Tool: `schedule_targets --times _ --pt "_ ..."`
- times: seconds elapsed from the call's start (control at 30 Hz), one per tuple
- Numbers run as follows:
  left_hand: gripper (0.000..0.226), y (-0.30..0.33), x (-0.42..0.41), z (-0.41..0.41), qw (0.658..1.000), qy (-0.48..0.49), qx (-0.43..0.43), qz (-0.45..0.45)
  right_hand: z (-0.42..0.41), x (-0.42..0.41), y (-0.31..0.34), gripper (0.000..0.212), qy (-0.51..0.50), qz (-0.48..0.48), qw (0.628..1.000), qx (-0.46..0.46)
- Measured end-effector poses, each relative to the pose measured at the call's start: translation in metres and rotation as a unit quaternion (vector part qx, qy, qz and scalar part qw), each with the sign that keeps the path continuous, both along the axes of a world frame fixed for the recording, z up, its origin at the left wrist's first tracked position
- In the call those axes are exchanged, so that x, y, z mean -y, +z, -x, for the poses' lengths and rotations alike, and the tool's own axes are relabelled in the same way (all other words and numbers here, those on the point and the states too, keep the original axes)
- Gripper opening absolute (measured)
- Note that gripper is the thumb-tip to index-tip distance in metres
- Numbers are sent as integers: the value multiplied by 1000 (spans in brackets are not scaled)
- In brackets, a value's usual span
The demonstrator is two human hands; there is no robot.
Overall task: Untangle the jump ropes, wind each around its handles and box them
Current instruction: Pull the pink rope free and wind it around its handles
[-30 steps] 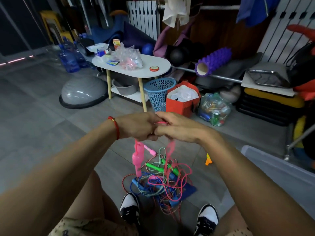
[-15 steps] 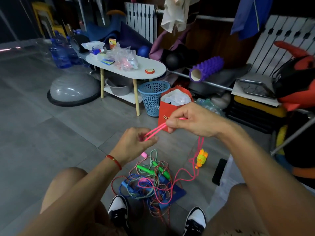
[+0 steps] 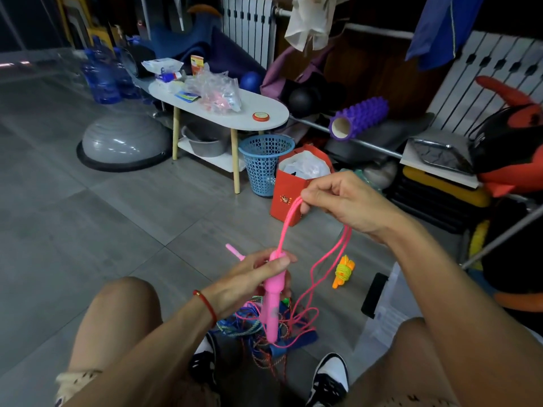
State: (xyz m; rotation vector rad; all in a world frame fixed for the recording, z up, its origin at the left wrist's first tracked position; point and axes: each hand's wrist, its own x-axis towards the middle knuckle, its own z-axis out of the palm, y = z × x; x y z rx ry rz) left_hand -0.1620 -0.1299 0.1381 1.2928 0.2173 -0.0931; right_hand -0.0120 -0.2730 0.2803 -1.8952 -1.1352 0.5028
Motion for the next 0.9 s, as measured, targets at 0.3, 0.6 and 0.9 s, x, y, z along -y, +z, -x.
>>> schedule_targets --times 0.3,0.6,0.9 --pt "57 -13 11 7 1000 15 15 -18 0 -12 -3 30 -87 -9 996 -2" --pt "20 -16 23 2 991 124 -35 -28 8 -14 0 30 -146 -44 988 -12" --pt "51 -12 8 9 984 138 -107 29 8 -6 -31 27 -212 -65 975 -10"
